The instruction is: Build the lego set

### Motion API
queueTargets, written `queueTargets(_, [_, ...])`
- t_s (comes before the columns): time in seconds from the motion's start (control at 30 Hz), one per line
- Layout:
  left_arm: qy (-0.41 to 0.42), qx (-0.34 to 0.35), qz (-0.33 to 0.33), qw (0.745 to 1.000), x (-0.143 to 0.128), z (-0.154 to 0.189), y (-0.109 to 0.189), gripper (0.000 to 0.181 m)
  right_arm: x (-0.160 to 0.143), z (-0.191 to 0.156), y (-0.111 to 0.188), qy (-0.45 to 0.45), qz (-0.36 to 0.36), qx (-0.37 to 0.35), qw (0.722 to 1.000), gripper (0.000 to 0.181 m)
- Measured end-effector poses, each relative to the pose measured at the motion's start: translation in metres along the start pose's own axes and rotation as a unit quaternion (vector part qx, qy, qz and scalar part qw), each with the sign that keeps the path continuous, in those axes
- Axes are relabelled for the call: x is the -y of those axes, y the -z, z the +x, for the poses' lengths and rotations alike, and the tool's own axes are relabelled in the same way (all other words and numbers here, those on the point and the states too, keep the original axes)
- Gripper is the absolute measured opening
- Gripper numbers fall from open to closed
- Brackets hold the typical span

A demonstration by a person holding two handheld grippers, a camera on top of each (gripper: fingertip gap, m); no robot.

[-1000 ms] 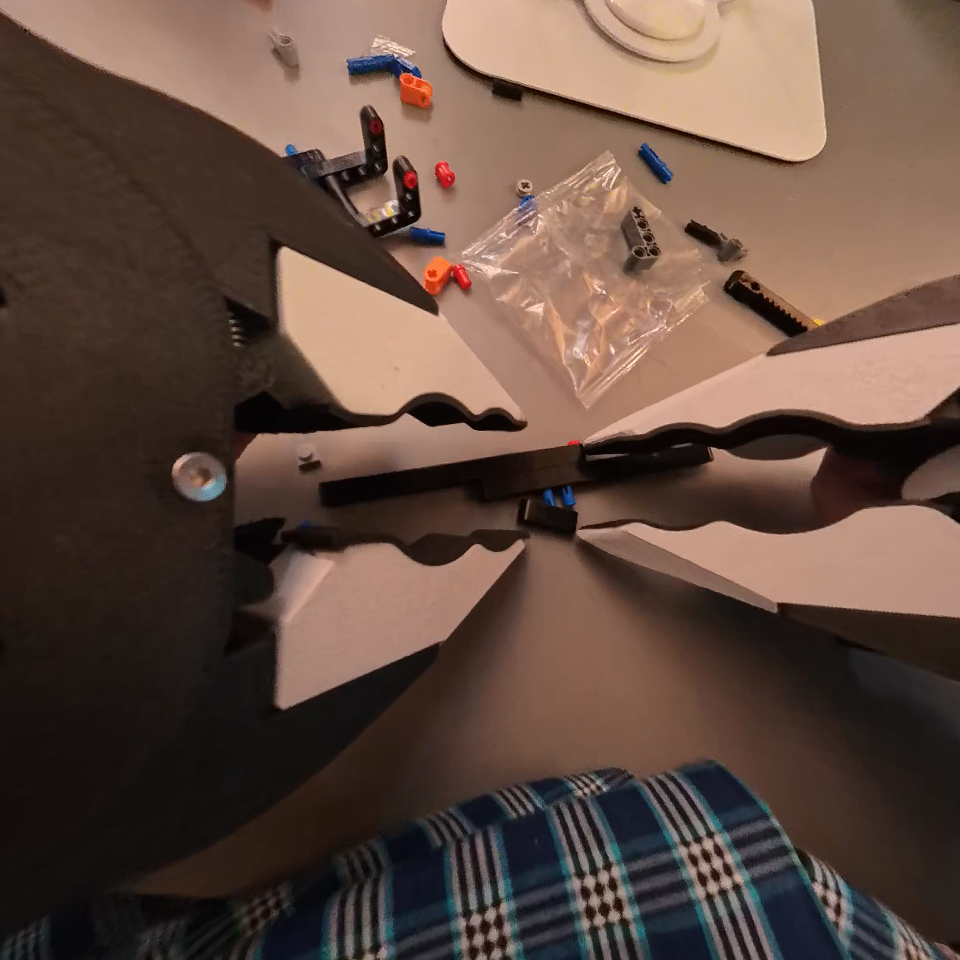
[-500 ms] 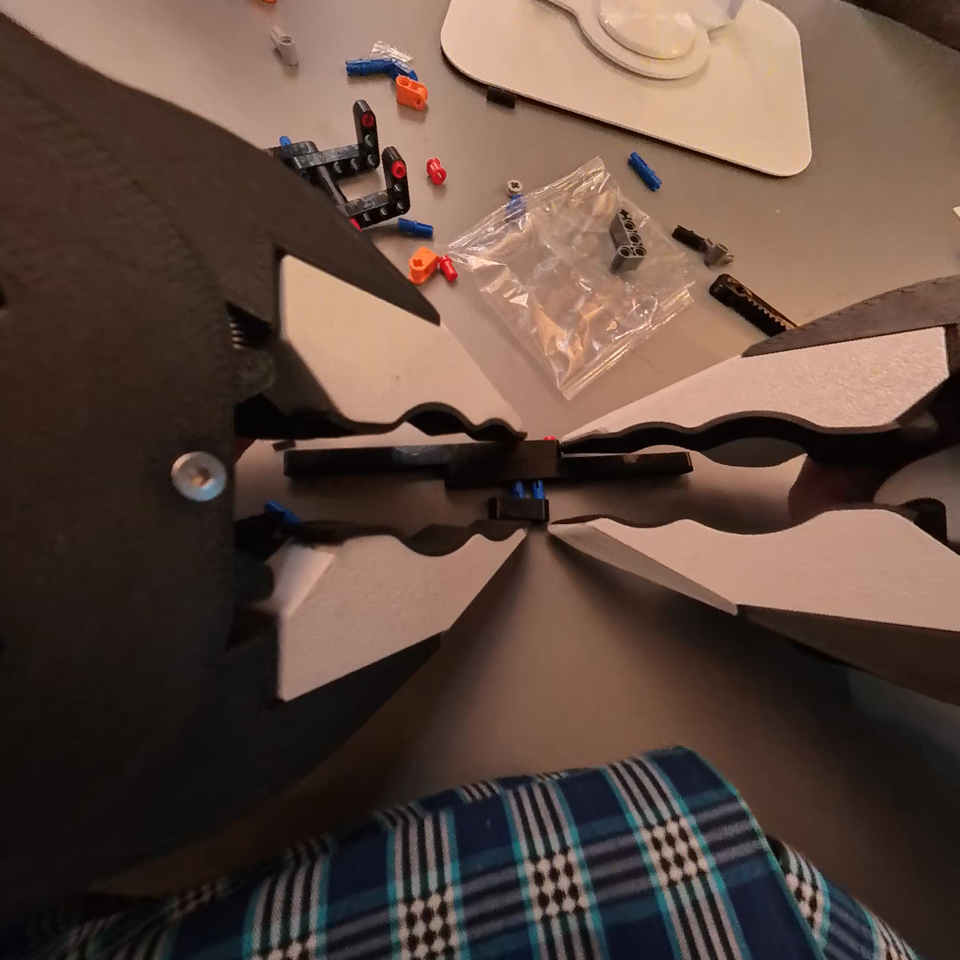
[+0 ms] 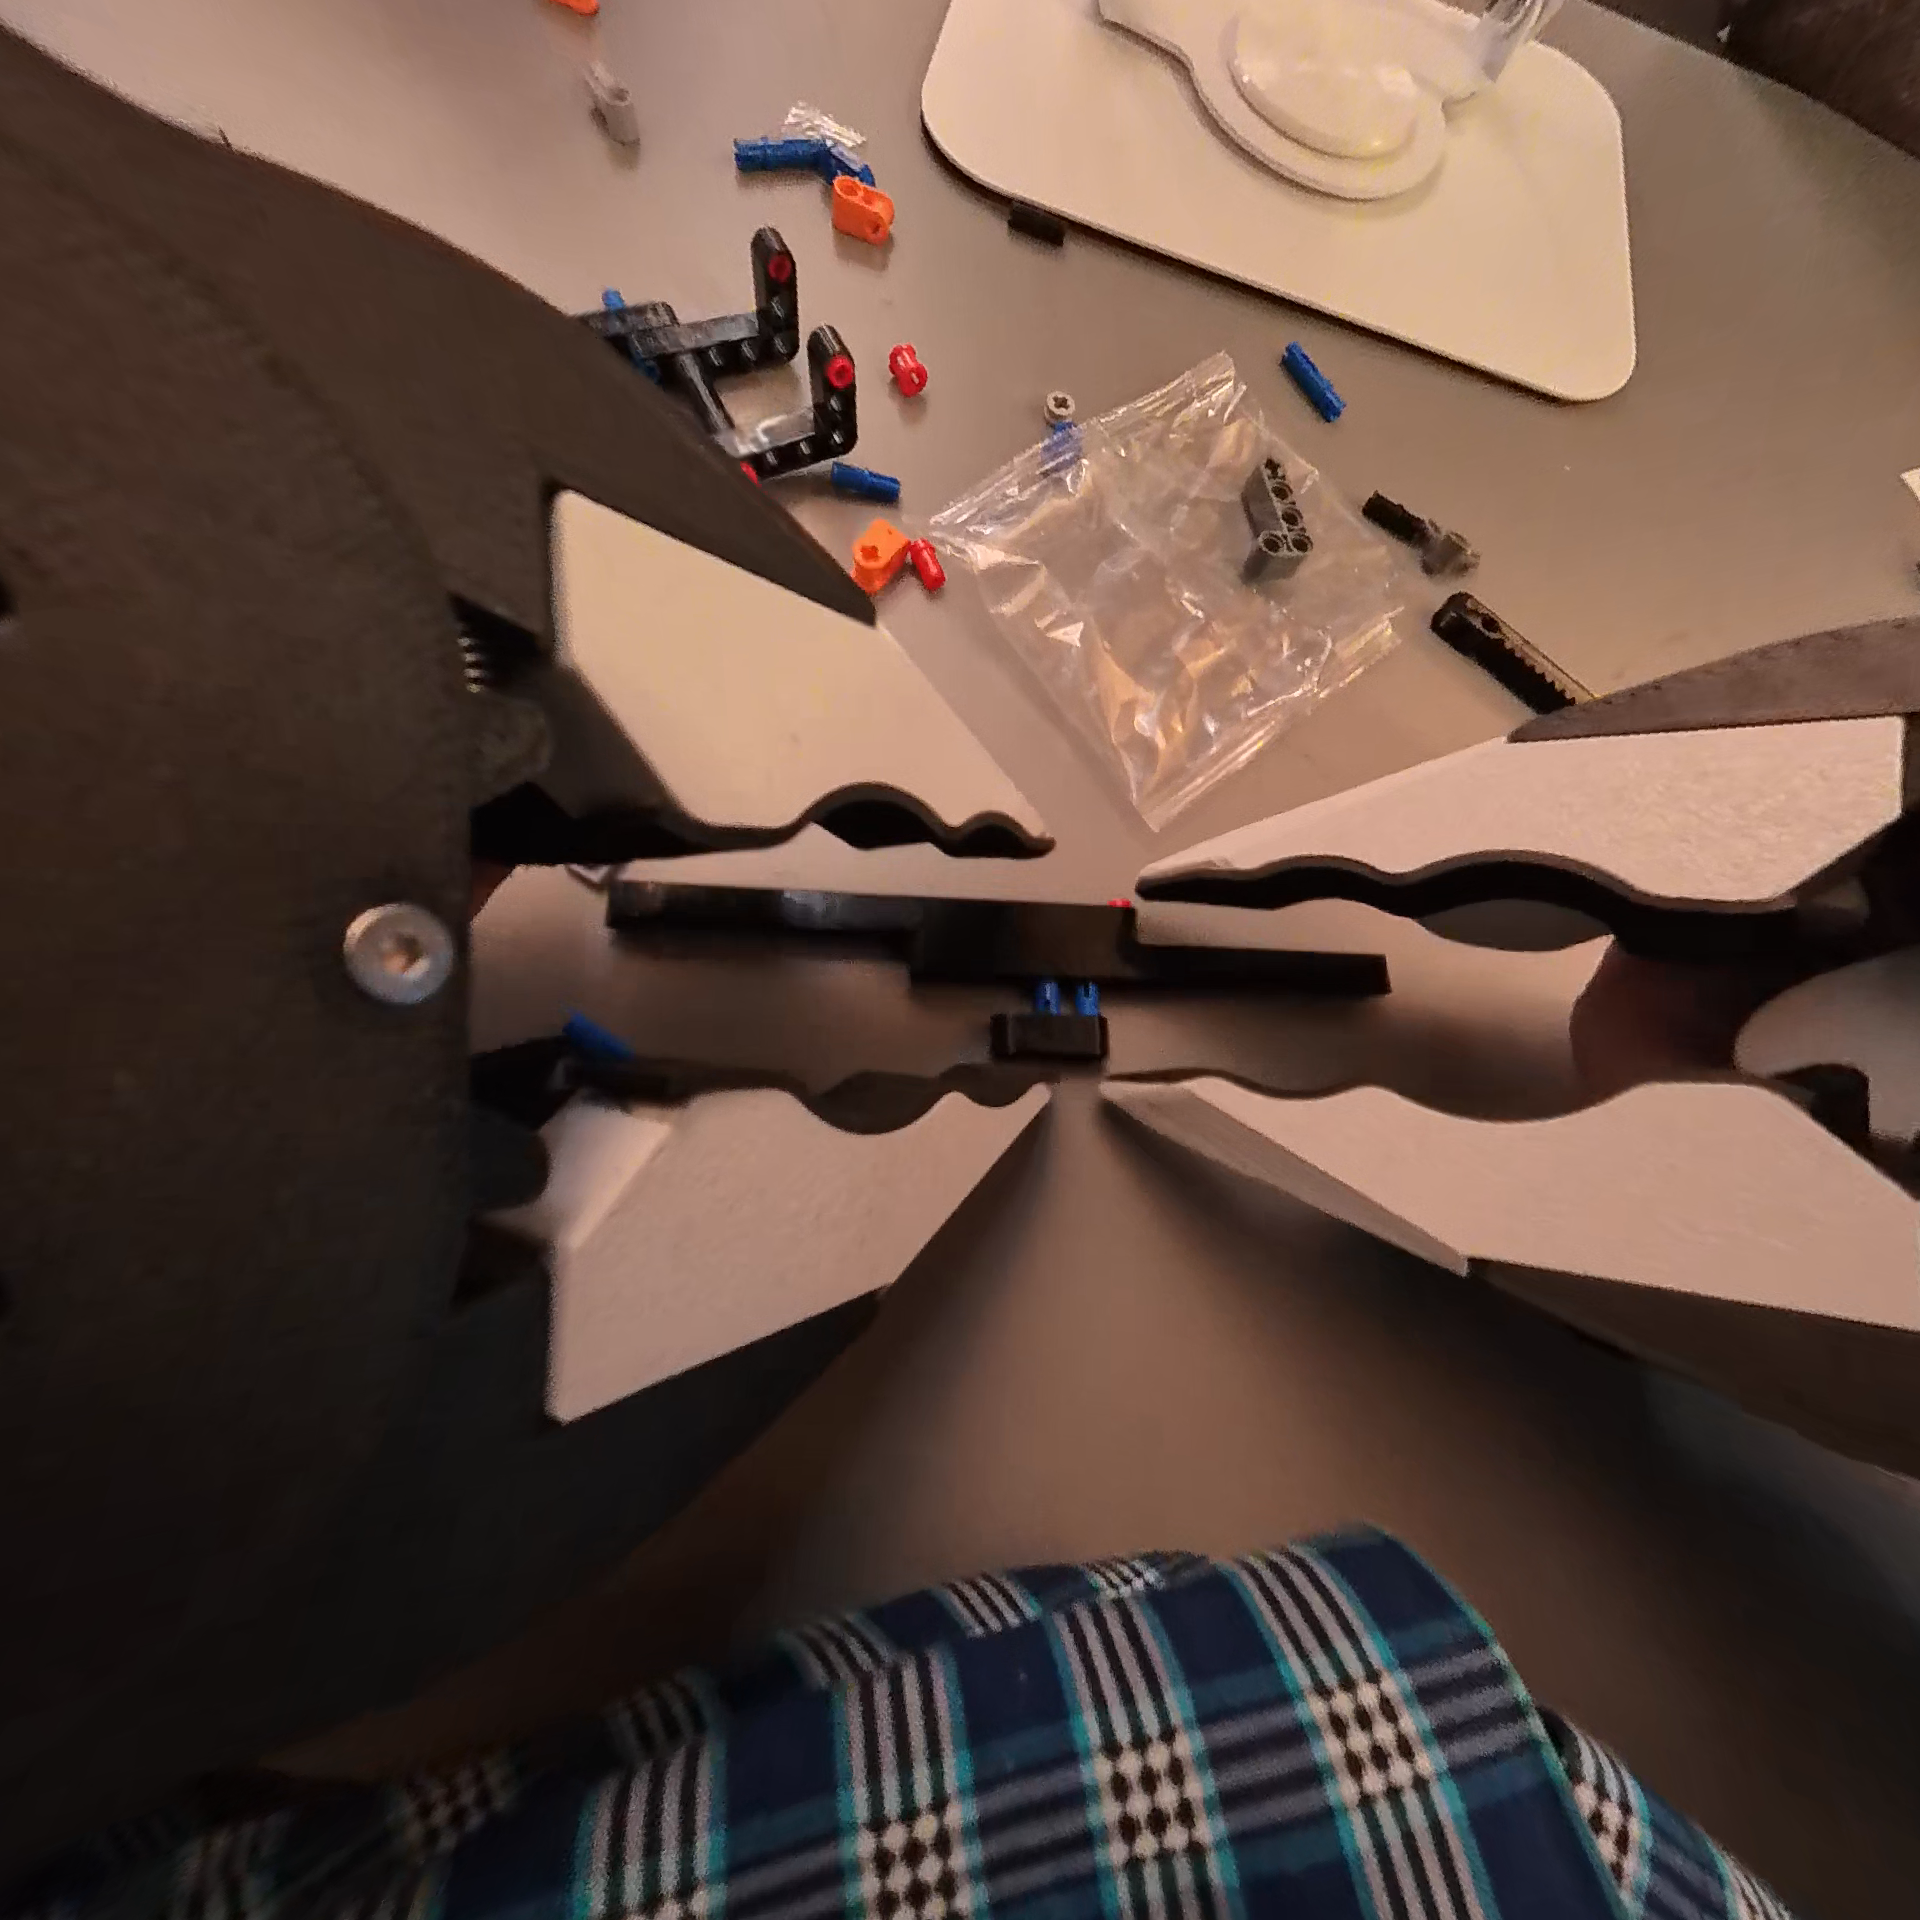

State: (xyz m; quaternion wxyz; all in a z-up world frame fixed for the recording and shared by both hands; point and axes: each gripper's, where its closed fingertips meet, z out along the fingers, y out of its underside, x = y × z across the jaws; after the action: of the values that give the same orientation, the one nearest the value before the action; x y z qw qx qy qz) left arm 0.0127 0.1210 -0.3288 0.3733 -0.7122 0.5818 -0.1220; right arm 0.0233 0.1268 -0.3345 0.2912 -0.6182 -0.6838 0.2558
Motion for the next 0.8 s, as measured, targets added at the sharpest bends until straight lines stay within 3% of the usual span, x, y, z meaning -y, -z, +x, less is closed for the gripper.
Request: queueTargets(0.8, [0.001, -0.028, -0.002, 1.000, -0.0011, 0.0037, -0.0060, 0.029, 0.0056, -0.0052, -0.0081, -0.001, 0.005, 0.035, 0.999, 0.036])
